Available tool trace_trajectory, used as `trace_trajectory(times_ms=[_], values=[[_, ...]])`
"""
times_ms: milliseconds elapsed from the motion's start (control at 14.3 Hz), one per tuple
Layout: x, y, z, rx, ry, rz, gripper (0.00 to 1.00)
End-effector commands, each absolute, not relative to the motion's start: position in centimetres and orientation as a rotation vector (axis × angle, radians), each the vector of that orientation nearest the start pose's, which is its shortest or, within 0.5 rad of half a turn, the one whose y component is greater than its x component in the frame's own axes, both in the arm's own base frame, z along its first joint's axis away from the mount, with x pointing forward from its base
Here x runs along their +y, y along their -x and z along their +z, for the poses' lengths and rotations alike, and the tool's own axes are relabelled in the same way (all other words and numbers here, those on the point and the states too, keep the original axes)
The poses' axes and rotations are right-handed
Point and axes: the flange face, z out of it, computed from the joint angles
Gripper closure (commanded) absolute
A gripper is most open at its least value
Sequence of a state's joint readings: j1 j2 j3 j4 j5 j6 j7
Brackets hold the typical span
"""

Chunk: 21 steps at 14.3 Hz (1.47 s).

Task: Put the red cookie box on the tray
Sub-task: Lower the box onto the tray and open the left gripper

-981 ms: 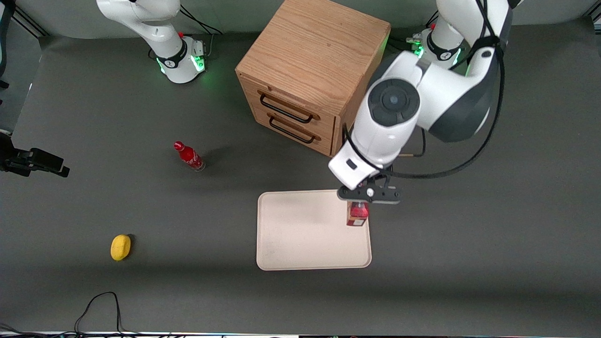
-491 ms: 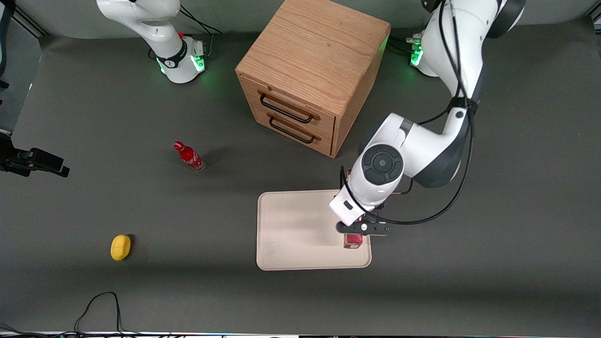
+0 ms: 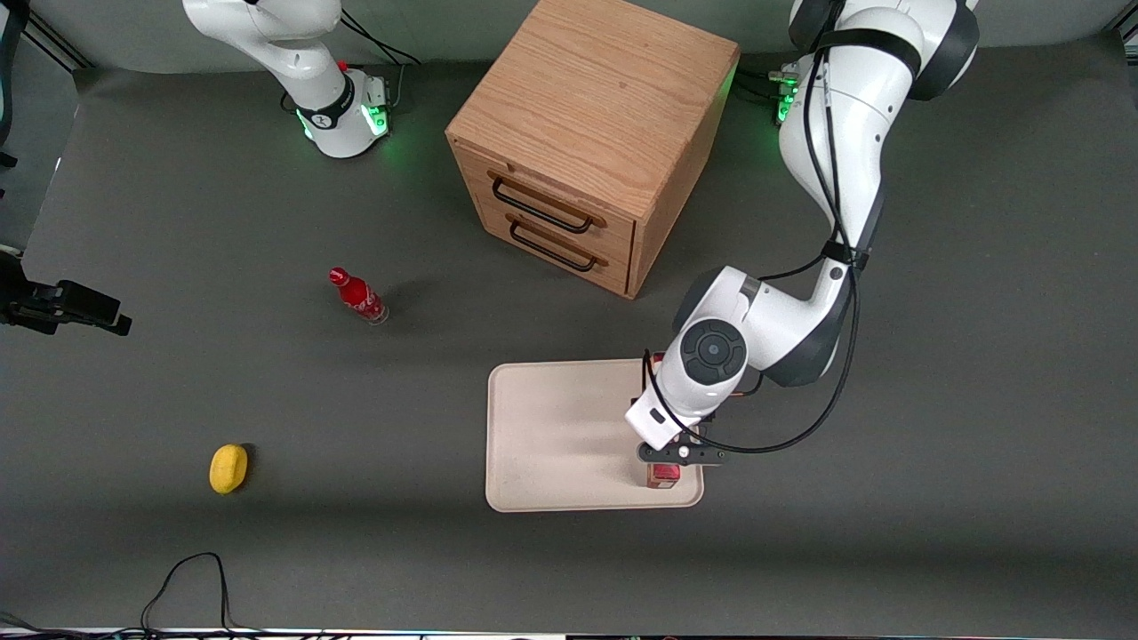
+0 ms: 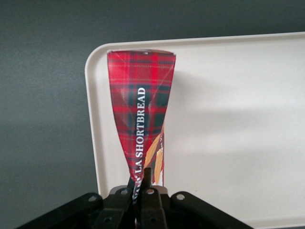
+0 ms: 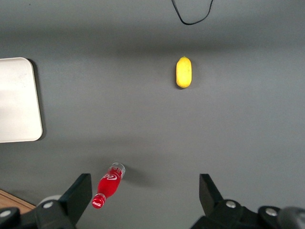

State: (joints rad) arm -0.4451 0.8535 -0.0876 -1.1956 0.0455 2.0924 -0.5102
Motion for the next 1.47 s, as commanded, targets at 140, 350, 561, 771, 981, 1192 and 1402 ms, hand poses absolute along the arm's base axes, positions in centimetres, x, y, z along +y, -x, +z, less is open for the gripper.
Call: trace_trajectory(times_ms=[140, 350, 561, 771, 981, 1192, 1402], values=[[-36.2, -67.2, 26.0, -0.051, 3.168, -0.038, 1.0], [-36.3, -67.4, 24.9, -0.094, 3.178, -0.067, 1.0], [-36.3, -67.5, 25.5, -0.115, 3.179, -0.077, 0.39], [-36.2, -67.4, 25.8, -0.167, 3.161, -0.077, 0.0], [-36.1, -66.9, 30.4, -0.215, 3.137, -0.06, 0.0], [-34.9, -65.5, 39.2, -0.216, 3.127, -0.035, 0.0], [-33.1, -63.2, 47.2, -0.219, 3.112, -0.017, 0.0]])
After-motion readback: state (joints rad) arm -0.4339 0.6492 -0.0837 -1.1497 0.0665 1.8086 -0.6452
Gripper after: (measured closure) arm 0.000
